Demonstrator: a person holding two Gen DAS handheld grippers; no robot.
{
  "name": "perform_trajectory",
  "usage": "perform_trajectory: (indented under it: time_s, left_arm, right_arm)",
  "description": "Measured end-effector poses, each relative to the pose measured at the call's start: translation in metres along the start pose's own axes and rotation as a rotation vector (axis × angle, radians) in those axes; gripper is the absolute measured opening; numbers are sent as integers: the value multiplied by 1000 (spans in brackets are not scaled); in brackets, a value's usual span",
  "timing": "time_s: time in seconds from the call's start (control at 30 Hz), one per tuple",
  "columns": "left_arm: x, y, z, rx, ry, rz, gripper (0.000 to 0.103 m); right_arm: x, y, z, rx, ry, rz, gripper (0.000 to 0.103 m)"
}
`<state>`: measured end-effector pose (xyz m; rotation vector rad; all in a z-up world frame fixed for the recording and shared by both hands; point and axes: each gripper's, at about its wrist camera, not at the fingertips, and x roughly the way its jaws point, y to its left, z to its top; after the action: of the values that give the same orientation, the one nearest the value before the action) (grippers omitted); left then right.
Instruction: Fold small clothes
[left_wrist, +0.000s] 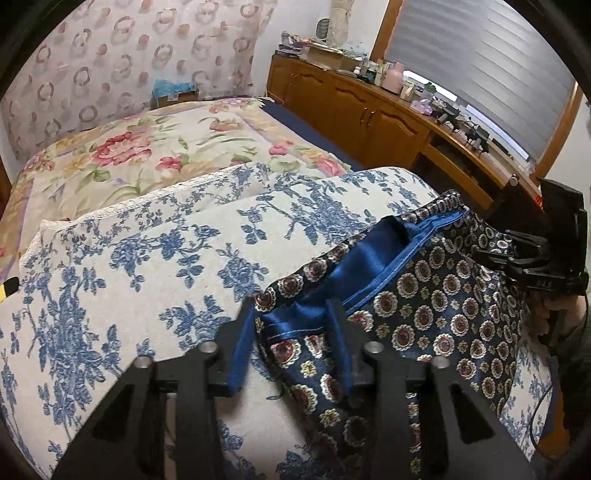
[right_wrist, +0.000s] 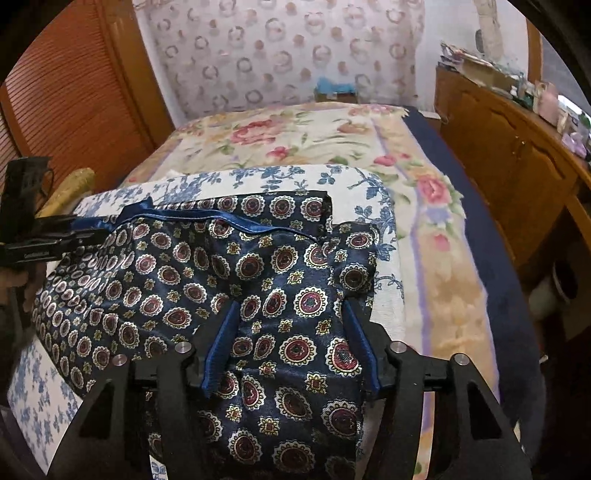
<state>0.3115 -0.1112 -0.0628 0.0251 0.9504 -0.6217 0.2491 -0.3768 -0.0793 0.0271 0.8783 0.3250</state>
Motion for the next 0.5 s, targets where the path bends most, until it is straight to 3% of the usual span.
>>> perform_trajectory:
  time_s: [0.03,0.2,0.33,0.5]
  left_arm:
    - [0,-1,1,-2,-1,-4,24]
    - [0,-1,1,-8,0,4,24]
    - [1,-1,1,-3,2,13,24]
    - [1,1,1,-15,2,11,25]
  right_arm:
    - [0,0,-1,0,1,17,46]
    - [-4,3,-1,-12,1,-25,45]
    - [-16,-4,2,9,-45,-122,62]
    - [-2,-22,8,41,-6,-55,64]
